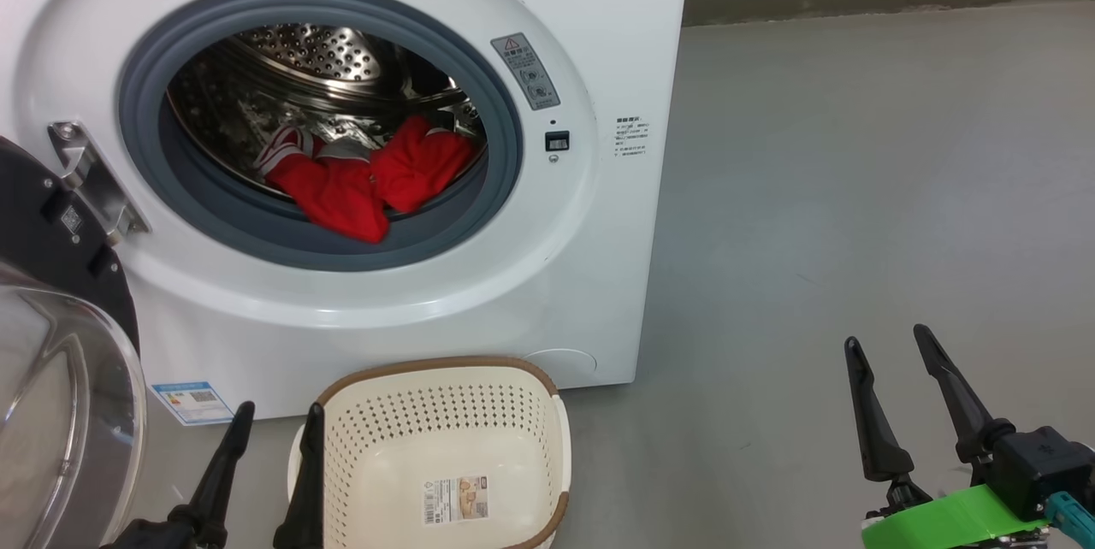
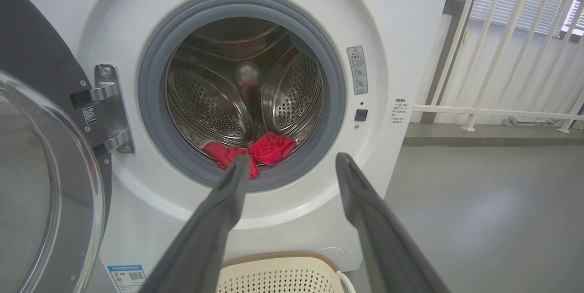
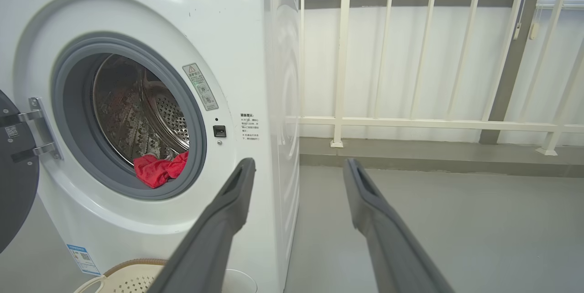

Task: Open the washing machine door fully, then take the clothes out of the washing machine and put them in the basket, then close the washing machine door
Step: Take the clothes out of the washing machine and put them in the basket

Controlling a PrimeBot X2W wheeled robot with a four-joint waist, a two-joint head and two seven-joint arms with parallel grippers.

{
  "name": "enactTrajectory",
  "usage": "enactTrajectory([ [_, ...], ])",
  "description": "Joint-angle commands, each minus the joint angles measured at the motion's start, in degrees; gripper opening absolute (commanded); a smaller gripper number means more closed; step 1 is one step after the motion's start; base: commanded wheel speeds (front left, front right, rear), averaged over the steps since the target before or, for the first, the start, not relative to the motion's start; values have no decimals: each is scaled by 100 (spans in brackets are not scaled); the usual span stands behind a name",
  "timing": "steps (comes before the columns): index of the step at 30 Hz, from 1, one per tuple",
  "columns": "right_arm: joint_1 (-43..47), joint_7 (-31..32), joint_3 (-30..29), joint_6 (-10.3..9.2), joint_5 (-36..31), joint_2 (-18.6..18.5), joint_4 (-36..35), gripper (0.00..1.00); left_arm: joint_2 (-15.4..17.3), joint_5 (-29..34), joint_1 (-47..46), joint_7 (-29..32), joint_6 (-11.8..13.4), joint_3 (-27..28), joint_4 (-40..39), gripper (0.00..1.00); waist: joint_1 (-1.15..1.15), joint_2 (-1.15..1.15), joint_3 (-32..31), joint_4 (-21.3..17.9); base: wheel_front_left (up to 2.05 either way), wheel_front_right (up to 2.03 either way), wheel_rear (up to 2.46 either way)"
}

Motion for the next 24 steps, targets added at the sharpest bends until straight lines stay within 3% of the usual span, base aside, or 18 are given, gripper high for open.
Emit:
enactTrajectory([
  [1,-206,-36,138,35,6,-67,-153,100,49,29,-209,-69,-8,223,-128,100,0,0,6,-1,0,0,0],
  [13,-202,-36,171,35,-1,-67,-211,100,-13,46,-231,-69,-13,273,-179,100,0,0,144,66,0,0,0],
  [24,-358,-36,158,35,-54,-67,-393,100,-111,86,-521,-69,13,296,-303,100,0,0,738,237,0,0,0],
])
